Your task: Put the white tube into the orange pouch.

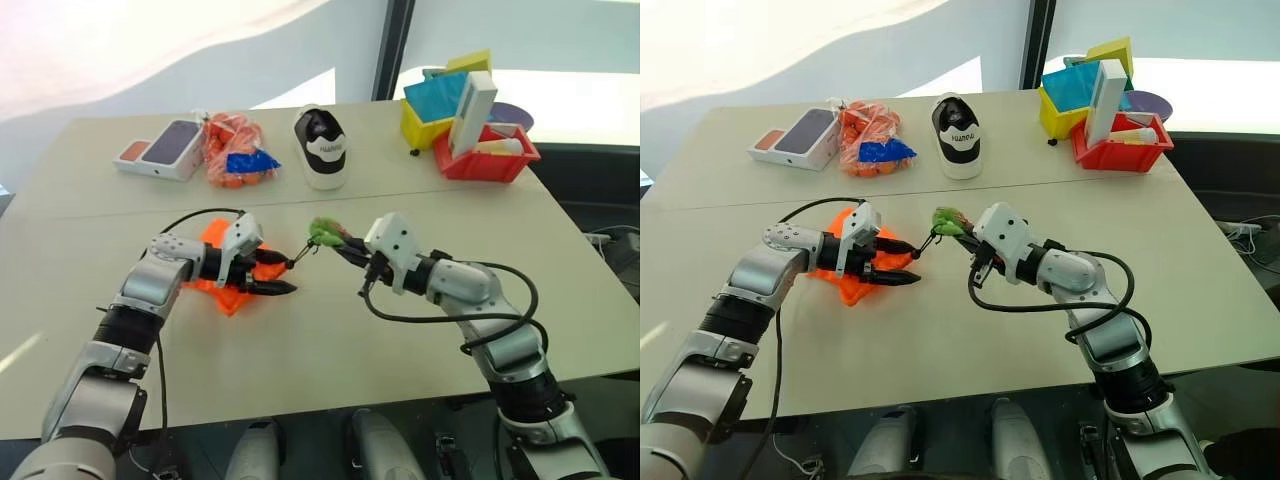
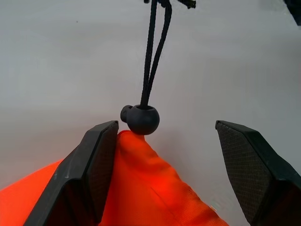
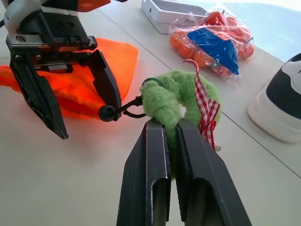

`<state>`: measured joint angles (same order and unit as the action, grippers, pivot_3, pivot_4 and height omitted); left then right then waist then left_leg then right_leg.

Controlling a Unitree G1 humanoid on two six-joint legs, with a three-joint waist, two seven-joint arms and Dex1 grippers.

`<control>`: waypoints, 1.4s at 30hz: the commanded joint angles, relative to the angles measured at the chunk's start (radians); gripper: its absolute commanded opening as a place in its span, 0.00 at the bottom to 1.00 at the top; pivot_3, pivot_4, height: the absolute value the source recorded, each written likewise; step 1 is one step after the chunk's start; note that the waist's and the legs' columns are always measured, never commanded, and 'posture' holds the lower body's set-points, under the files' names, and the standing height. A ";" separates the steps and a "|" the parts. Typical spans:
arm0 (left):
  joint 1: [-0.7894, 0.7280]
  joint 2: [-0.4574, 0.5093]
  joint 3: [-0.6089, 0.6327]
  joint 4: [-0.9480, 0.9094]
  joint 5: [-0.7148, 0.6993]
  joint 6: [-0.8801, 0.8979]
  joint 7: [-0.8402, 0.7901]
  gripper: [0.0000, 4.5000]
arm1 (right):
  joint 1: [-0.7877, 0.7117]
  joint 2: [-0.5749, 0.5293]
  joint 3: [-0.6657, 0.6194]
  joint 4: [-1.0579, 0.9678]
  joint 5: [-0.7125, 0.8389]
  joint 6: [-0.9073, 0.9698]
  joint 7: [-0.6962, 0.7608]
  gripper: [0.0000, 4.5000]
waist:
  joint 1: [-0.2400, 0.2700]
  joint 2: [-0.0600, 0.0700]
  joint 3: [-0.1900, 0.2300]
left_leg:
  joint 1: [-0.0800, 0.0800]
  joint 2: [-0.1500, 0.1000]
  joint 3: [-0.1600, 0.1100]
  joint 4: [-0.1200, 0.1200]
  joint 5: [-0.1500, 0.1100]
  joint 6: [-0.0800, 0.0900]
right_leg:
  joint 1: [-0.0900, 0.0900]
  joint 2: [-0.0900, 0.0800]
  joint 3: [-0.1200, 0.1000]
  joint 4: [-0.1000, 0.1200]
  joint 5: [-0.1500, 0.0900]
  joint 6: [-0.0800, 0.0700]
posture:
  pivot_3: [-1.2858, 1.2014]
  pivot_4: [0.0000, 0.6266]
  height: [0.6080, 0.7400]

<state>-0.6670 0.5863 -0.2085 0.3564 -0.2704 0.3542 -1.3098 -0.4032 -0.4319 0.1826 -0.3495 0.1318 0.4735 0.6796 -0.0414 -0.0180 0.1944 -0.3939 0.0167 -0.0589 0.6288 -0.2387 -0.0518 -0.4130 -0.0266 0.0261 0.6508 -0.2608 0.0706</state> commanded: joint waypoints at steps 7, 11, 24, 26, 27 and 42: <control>-0.080 -0.017 0.030 0.132 -0.007 -0.057 -0.070 0.78 | -0.004 -0.007 0.000 -0.053 0.005 -0.018 -0.002 0.01 | 0.001 0.000 0.000 | 0.000 0.000 0.000 0.001 0.000 0.000 | 0.000 0.000 0.000 0.000 0.000 0.000 | 0.52 0.24 1.00; -0.089 -0.024 0.032 0.154 -0.002 -0.073 -0.079 0.59 | -0.005 -0.007 0.002 -0.054 0.005 -0.018 -0.002 0.00 | 0.000 0.000 0.000 | 0.000 0.000 0.000 0.001 0.000 0.000 | 0.000 0.000 0.000 0.001 0.000 0.000 | 0.52 0.24 1.00; -0.074 -0.023 0.048 0.156 0.012 -0.099 -0.059 0.00 | -0.019 -0.009 0.005 -0.046 0.005 -0.021 0.006 0.00 | 0.001 0.000 0.000 | 0.000 0.000 0.000 0.001 0.000 0.000 | 0.000 0.000 0.000 0.001 0.000 0.000 | 0.52 0.24 1.00; -0.070 -0.016 0.054 0.151 -0.001 -0.073 -0.075 0.00 | -0.021 -0.008 0.005 -0.046 0.006 -0.021 0.007 0.00 | 0.000 0.000 0.000 | 0.000 0.000 0.000 0.001 0.000 0.000 | 0.000 0.000 0.000 0.001 0.000 0.000 | 0.52 0.24 1.00; -0.069 -0.010 0.054 0.147 -0.003 -0.061 -0.084 0.06 | -0.022 -0.007 0.005 -0.045 0.006 -0.021 0.007 0.00 | 0.000 0.000 0.000 | 0.000 0.000 0.000 0.001 0.000 0.000 | 0.000 0.000 0.000 0.001 0.000 0.000 | 0.52 0.24 1.00; -0.090 -0.039 0.056 0.169 0.031 -0.118 -0.040 0.87 | -0.018 -0.005 0.007 -0.051 0.007 -0.020 0.008 0.00 | 0.002 0.000 0.000 | 0.000 0.000 0.000 0.002 0.000 0.000 | 0.000 0.000 0.000 0.002 0.000 0.000 | 0.52 0.24 1.00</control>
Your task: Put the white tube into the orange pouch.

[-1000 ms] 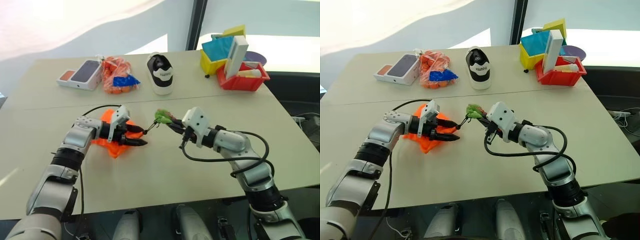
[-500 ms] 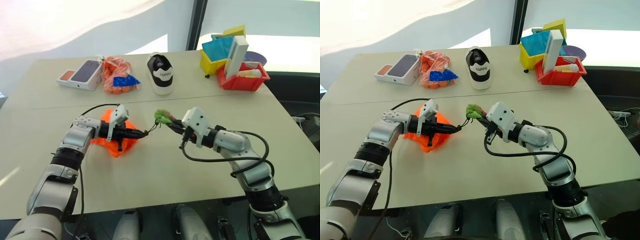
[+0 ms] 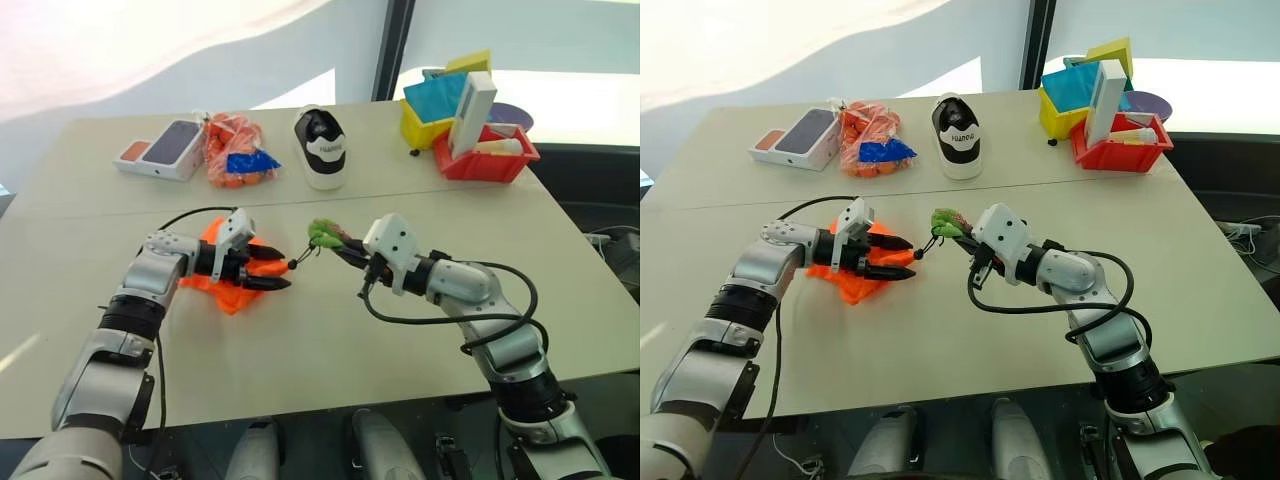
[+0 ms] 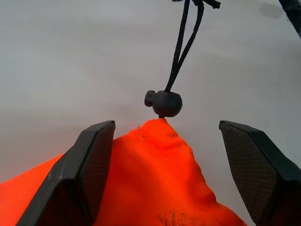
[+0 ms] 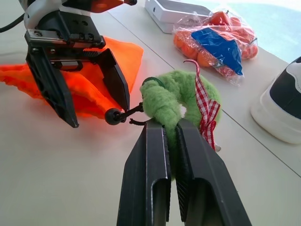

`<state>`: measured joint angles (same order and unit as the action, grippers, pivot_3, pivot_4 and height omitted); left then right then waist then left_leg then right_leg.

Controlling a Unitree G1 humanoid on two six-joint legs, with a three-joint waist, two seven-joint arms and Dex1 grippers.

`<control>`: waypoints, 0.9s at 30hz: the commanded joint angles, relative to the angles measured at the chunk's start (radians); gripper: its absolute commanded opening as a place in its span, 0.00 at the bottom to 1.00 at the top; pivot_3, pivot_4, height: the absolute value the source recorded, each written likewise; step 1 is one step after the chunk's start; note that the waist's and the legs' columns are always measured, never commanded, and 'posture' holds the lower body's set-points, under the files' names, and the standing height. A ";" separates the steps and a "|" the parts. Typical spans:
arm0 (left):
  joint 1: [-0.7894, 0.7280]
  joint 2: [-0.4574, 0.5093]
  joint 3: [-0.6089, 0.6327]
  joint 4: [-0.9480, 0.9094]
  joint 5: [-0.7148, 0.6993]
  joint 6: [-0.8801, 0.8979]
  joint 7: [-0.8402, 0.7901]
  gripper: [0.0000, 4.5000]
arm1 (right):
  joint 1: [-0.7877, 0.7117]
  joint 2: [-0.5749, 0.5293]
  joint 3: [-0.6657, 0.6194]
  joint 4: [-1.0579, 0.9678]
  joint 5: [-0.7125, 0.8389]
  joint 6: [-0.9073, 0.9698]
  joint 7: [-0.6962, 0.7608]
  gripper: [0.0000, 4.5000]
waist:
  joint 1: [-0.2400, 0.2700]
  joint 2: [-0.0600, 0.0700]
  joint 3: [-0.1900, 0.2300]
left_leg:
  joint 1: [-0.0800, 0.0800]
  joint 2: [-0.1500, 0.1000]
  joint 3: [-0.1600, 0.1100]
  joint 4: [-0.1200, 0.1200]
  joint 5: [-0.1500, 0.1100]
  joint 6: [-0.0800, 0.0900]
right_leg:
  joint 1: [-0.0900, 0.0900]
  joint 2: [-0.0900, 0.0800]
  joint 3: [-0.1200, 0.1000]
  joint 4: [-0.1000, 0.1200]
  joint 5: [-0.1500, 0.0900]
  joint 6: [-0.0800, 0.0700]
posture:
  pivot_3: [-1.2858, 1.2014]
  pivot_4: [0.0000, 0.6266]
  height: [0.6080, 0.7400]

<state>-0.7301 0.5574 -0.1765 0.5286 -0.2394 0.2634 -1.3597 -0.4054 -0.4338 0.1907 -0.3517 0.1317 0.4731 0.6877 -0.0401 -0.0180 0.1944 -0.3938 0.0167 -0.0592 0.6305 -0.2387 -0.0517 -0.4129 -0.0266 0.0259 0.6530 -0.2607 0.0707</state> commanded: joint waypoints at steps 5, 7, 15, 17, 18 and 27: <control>-0.047 -0.028 0.023 0.024 0.006 -0.055 0.009 0.87 | -0.014 -0.002 0.000 -0.051 0.006 -0.018 -0.001 0.00 | 0.001 0.000 0.000 | 0.000 0.000 0.000 0.000 0.000 0.000 | 0.000 0.000 0.000 0.000 0.000 0.000 | 0.52 0.24 1.00; -0.053 -0.030 0.017 0.033 0.011 -0.061 -0.004 0.87 | -0.013 -0.003 0.000 -0.052 0.006 -0.018 -0.002 0.00 | 0.000 0.000 0.000 | 0.000 0.000 0.000 0.000 0.000 0.000 | 0.000 0.000 0.000 0.000 0.000 0.000 | 0.52 0.24 1.00; -0.062 -0.036 0.007 0.054 0.027 -0.074 -0.037 0.87 | -0.008 -0.001 0.002 -0.054 0.004 -0.020 -0.006 0.00 | 0.000 0.000 0.000 | 0.000 0.000 0.000 0.000 0.000 0.000 | 0.000 0.000 0.000 0.001 0.000 0.000 | 0.52 0.24 1.00; -0.064 -0.040 0.010 0.057 0.028 -0.073 -0.041 0.75 | -0.009 0.000 0.002 -0.053 0.004 -0.021 -0.006 0.00 | 0.000 0.000 0.000 | 0.000 0.000 0.000 0.000 0.000 0.000 | 0.000 0.000 0.000 0.001 0.000 0.000 | 0.52 0.24 1.00; -0.065 -0.042 0.012 0.058 0.028 -0.073 -0.042 0.69 | -0.009 0.000 0.002 -0.053 0.004 -0.021 -0.006 0.00 | 0.000 0.000 0.000 | 0.000 0.000 0.000 0.000 0.000 0.000 | 0.000 0.000 0.000 0.001 0.000 0.000 | 0.52 0.24 1.00; -0.050 -0.039 0.015 0.048 0.040 -0.080 -0.027 0.04 | -0.011 -0.001 0.007 -0.053 0.004 -0.023 -0.006 0.00 | -0.001 0.000 0.000 | 0.000 0.000 0.000 0.000 0.000 0.000 | 0.000 0.000 0.000 0.001 0.000 0.000 | 0.52 0.24 1.00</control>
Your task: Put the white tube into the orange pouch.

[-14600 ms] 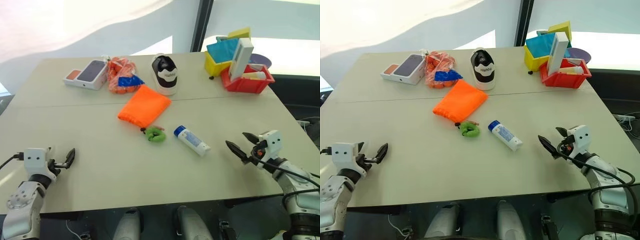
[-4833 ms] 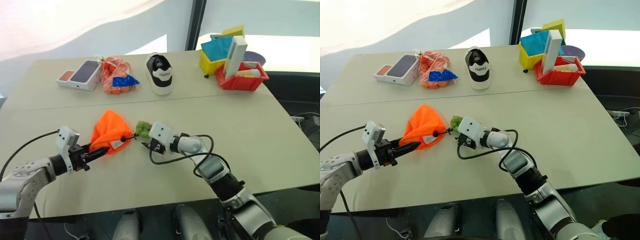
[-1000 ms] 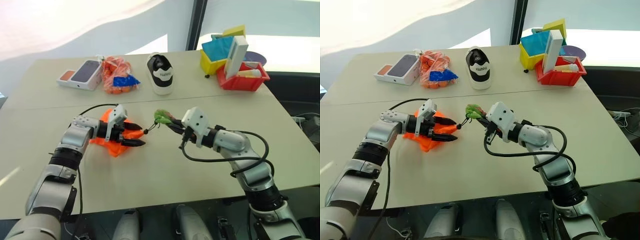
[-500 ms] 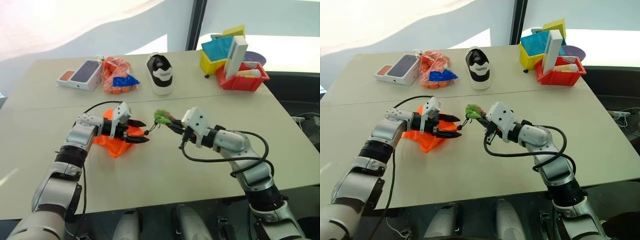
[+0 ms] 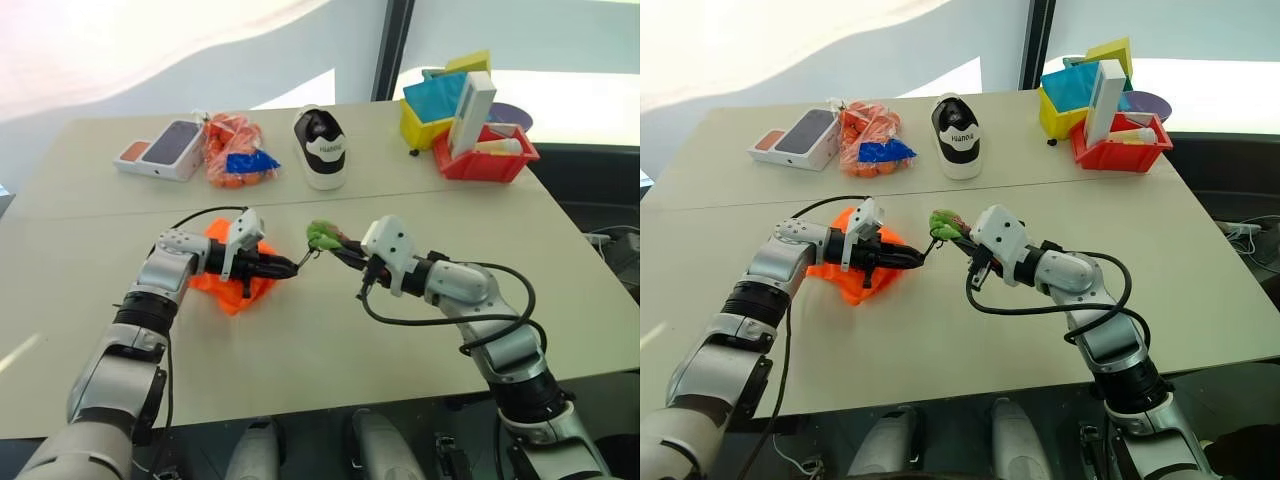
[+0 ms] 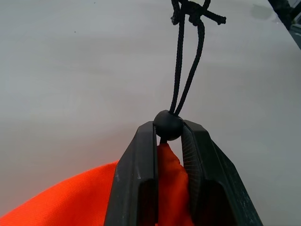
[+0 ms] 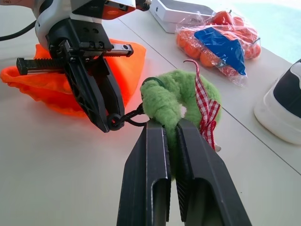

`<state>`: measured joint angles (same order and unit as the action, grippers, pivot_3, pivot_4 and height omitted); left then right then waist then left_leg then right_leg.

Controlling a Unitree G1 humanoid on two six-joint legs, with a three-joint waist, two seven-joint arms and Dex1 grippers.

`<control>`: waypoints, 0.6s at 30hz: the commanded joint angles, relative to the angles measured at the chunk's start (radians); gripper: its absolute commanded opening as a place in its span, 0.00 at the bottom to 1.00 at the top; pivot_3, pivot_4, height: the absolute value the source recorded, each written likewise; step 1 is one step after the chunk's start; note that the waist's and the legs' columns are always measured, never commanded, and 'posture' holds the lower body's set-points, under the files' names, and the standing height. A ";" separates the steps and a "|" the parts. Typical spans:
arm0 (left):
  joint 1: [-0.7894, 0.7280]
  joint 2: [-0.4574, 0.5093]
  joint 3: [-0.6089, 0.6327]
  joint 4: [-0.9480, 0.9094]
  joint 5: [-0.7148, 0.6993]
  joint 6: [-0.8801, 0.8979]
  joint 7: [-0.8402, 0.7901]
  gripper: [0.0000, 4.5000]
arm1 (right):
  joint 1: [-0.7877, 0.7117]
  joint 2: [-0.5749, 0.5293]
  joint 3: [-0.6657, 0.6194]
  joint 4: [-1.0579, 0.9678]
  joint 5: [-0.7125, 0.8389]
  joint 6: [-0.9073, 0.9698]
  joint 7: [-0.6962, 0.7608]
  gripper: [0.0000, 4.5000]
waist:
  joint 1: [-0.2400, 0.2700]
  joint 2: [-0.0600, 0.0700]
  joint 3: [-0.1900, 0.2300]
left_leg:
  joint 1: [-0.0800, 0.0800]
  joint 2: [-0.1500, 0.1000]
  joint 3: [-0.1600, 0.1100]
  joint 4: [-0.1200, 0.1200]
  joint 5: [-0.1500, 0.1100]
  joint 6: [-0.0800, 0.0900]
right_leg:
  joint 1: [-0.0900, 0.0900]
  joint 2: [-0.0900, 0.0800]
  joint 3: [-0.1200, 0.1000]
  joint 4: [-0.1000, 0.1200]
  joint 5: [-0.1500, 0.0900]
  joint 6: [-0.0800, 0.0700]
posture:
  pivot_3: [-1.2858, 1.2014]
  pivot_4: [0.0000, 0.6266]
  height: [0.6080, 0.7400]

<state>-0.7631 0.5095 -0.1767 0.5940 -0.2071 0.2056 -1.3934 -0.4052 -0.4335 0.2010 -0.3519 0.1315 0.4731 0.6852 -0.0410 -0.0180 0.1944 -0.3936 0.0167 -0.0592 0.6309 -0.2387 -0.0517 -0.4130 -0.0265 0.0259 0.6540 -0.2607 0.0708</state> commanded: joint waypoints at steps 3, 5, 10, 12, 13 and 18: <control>-0.013 0.009 0.013 -0.018 0.013 -0.026 0.012 0.04 | -0.012 -0.001 -0.003 -0.053 0.004 -0.023 -0.004 0.00 | 0.000 0.000 0.000 | 0.000 0.000 0.000 0.000 0.000 0.000 | 0.000 0.000 0.000 0.000 0.000 0.000 | 0.52 0.24 1.00; -0.011 0.010 0.013 -0.018 0.016 -0.031 0.016 0.04 | -0.013 -0.001 -0.002 -0.053 0.004 -0.023 -0.004 0.00 | 0.000 0.000 0.000 | 0.000 0.000 0.000 0.000 0.000 0.000 | 0.000 0.000 0.000 0.000 0.000 0.000 | 0.52 0.24 1.00; 0.012 0.040 -0.001 -0.031 0.046 -0.057 0.014 0.04 | -0.009 -0.005 -0.009 -0.047 -0.003 -0.024 -0.011 0.00 | -0.002 0.000 0.000 | 0.000 0.000 0.000 0.000 0.000 0.000 | 0.000 0.000 0.000 0.000 0.000 0.000 | 0.52 0.24 1.00; 0.037 0.068 -0.013 -0.053 0.064 -0.070 0.003 0.04 | -0.006 -0.014 -0.020 -0.030 -0.015 -0.030 -0.022 0.00 | -0.003 0.000 0.000 | 0.000 0.000 0.000 0.000 0.000 0.000 | 0.000 0.000 0.000 0.000 0.000 0.000 | 0.52 0.24 1.00; 0.051 0.082 -0.015 -0.068 0.068 -0.070 -0.005 0.04 | -0.007 -0.021 -0.026 -0.018 -0.026 -0.031 -0.030 0.00 | -0.003 0.000 0.000 | 0.000 0.000 0.000 0.000 0.000 0.000 | 0.000 0.000 0.000 0.000 0.000 0.000 | 0.52 0.24 1.00; 0.124 0.151 -0.022 -0.125 0.104 -0.097 -0.003 0.04 | -0.040 -0.075 -0.047 0.121 -0.150 -0.038 -0.133 0.00 | -0.002 0.000 0.000 | 0.001 0.000 0.000 0.000 0.000 0.000 | 0.001 0.000 0.000 0.001 0.000 0.000 | 0.52 0.24 1.00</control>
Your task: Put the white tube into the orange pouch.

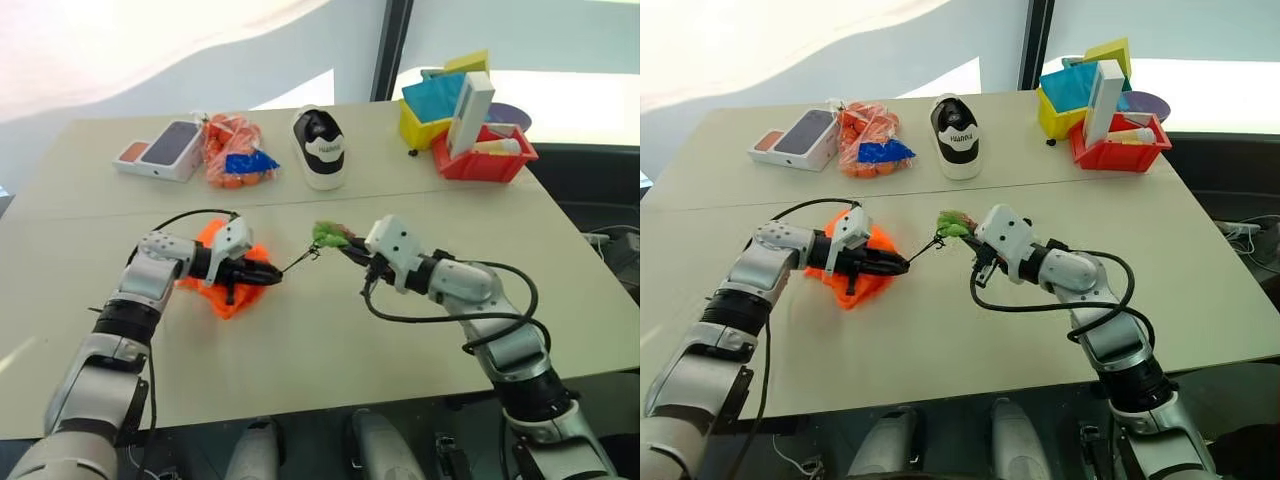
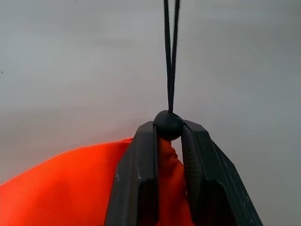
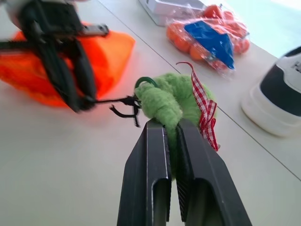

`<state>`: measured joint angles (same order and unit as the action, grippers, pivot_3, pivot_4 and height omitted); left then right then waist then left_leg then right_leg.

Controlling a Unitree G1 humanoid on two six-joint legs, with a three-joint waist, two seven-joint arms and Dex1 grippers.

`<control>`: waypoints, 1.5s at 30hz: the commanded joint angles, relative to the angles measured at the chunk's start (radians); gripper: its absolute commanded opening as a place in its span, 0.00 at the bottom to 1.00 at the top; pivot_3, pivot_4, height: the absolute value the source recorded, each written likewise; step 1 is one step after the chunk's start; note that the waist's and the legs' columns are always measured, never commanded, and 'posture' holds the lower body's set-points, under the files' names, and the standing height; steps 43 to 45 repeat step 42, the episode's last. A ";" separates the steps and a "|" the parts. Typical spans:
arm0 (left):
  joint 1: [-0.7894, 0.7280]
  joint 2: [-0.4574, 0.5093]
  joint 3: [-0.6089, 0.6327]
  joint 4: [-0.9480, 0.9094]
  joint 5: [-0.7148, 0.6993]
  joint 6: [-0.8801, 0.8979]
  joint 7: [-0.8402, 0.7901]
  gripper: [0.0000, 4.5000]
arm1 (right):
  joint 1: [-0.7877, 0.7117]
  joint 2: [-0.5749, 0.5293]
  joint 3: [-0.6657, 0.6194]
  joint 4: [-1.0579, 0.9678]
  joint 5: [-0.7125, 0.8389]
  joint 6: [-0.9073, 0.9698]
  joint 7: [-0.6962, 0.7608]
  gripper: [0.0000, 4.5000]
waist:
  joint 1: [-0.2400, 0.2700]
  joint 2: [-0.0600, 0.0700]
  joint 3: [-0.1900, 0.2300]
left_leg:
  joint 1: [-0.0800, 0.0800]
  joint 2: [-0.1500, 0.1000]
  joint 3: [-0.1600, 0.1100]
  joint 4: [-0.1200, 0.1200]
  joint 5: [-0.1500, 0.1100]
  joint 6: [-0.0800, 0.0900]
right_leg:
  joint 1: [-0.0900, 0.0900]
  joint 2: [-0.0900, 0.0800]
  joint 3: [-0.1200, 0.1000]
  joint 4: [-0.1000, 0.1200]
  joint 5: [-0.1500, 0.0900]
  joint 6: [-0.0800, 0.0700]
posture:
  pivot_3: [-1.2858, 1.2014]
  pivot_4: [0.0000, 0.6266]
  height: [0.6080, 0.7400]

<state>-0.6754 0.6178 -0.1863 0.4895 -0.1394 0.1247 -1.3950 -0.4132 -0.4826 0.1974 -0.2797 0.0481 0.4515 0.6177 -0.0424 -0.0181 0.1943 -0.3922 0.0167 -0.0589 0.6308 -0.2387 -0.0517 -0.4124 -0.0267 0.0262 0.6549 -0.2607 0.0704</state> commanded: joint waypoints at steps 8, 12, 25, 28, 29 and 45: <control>0.081 0.079 0.013 -0.068 0.026 -0.008 0.043 0.04 | -0.045 -0.034 -0.035 0.106 -0.108 -0.029 -0.080 0.00 | -0.002 0.000 0.000 | 0.001 0.000 0.000 0.000 0.000 0.000 | 0.000 0.001 0.000 0.001 0.000 0.000 | 0.52 0.24 1.00; 0.096 0.063 0.071 -0.137 -0.065 0.118 0.065 0.29 | -0.021 -0.015 -0.018 0.034 -0.010 0.025 0.021 0.13 | -0.002 0.000 0.000 | 0.001 0.000 0.000 0.000 0.000 0.000 | 0.000 0.001 0.000 0.001 0.000 0.000 | 0.52 0.24 1.00; 0.347 0.092 0.522 -0.553 -0.382 0.496 0.395 0.75 | 0.136 -0.023 -0.124 -0.023 0.094 -0.046 0.060 0.55 | 0.001 0.000 0.000 | 0.001 0.000 -0.001 0.000 0.000 0.000 | 0.000 -0.001 0.000 0.001 0.000 0.000 | 0.52 0.24 1.00; 0.431 0.073 0.622 -0.589 -0.382 0.479 0.502 0.75 | 0.167 -0.017 -0.181 0.021 0.120 -0.097 0.053 0.55 | 0.003 0.000 0.000 | 0.001 0.000 -0.001 0.001 0.000 0.000 | 0.001 -0.001 0.000 0.001 0.000 0.000 | 0.52 0.24 1.00; 0.469 0.069 0.647 -0.593 -0.371 0.462 0.529 0.75 | 0.174 -0.013 -0.201 0.038 0.131 -0.109 0.049 0.55 | 0.003 0.000 0.000 | 0.001 0.000 -0.001 0.001 0.000 0.000 | 0.002 -0.001 0.000 0.001 0.000 0.000 | 0.52 0.24 1.00; 0.762 -0.063 0.718 -0.571 -0.249 0.197 0.759 0.75 | 0.236 -0.027 -0.325 0.241 0.253 -0.242 0.157 0.55 | 0.011 -0.001 0.000 | 0.003 0.000 0.001 0.001 0.000 0.000 | 0.003 -0.002 0.001 0.000 -0.002 -0.005 | 0.52 0.24 1.00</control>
